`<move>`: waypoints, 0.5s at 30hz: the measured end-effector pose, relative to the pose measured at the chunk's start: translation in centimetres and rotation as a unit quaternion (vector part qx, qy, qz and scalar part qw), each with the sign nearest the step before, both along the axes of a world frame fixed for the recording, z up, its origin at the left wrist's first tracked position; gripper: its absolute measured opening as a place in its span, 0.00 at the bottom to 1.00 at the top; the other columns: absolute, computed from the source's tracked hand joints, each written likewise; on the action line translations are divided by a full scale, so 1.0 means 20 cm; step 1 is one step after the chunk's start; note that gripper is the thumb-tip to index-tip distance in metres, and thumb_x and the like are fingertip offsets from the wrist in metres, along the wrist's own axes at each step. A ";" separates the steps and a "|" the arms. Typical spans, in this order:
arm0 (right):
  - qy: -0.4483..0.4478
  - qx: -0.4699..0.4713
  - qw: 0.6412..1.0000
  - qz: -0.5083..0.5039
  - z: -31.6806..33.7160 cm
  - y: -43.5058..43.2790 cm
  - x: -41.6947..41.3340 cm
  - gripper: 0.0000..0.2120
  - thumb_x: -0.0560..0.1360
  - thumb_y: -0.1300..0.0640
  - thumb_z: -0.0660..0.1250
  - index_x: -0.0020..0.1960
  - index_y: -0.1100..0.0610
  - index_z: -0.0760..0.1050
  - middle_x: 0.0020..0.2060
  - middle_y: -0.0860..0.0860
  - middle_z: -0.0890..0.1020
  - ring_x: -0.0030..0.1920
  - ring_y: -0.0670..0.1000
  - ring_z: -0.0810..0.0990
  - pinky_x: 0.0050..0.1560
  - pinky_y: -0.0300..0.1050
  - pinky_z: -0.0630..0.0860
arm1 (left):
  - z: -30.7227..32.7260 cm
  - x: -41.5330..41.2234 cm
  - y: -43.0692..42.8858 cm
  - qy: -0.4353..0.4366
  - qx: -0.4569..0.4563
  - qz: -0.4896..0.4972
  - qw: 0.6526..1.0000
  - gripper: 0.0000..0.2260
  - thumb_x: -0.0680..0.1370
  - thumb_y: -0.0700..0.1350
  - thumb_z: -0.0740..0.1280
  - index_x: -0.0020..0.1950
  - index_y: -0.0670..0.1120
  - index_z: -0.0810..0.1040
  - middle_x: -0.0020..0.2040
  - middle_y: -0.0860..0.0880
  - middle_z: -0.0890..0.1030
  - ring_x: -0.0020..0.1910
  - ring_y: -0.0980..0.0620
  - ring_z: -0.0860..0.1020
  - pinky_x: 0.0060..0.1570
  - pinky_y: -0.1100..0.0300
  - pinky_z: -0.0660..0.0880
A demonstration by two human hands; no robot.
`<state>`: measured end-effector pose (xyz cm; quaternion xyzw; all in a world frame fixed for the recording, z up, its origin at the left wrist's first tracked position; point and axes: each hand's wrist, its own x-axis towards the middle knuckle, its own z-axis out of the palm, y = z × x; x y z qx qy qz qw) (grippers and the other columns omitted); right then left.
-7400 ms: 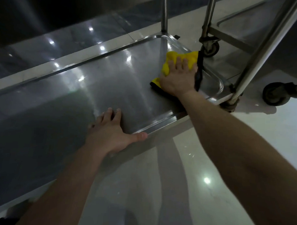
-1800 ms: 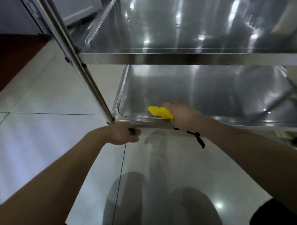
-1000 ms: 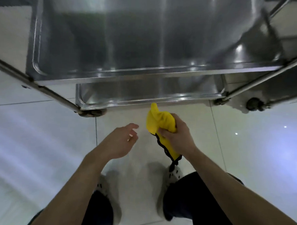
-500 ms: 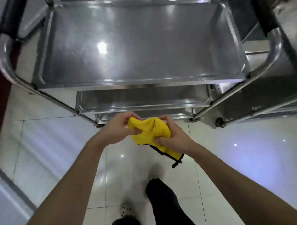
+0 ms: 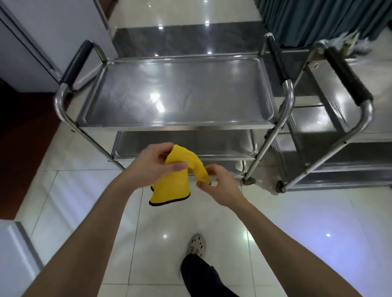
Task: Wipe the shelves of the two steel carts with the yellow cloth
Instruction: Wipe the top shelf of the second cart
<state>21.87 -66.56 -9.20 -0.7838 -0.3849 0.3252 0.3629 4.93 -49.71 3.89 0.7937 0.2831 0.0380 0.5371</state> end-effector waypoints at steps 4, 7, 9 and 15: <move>-0.028 -0.020 0.999 0.025 0.12 -0.32 0.07 0.15 0.78 0.50 0.75 0.62 0.50 0.78 0.58 0.45 0.80 0.56 0.48 0.79 0.51 0.43 0.72 | 0.10 0.01 -0.26 0.010 -0.018 -0.006 1.000 0.19 0.75 0.56 0.76 0.64 0.52 0.83 0.56 0.53 0.88 0.55 0.54 0.86 0.54 0.54 0.83; 0.004 -0.011 0.999 -0.033 0.21 -0.64 0.19 0.03 0.77 0.58 0.72 0.50 0.54 0.79 0.41 0.48 0.81 0.42 0.50 0.79 0.42 0.49 0.73 | 0.15 0.12 -0.43 0.007 -0.019 0.000 1.000 0.17 0.75 0.58 0.76 0.63 0.56 0.83 0.56 0.57 0.87 0.54 0.57 0.86 0.54 0.53 0.82; 0.076 0.045 0.988 -0.130 0.28 -0.85 0.33 0.02 0.77 0.62 0.71 0.49 0.58 0.80 0.38 0.55 0.80 0.40 0.48 0.79 0.44 0.53 0.76 | 0.15 0.21 -0.53 -0.006 -0.028 0.016 0.999 0.16 0.77 0.57 0.76 0.61 0.53 0.83 0.55 0.53 0.88 0.54 0.52 0.86 0.58 0.45 0.84; 0.275 0.062 0.940 -0.190 0.37 -1.23 0.76 0.19 0.79 0.50 0.77 0.68 0.54 0.81 0.58 0.50 0.88 0.59 0.55 0.87 0.63 0.59 0.83 | 0.13 0.73 -0.89 -0.030 -0.031 0.014 0.999 0.15 0.80 0.54 0.77 0.60 0.47 0.80 0.56 0.41 0.85 0.59 0.36 0.83 0.61 0.31 0.80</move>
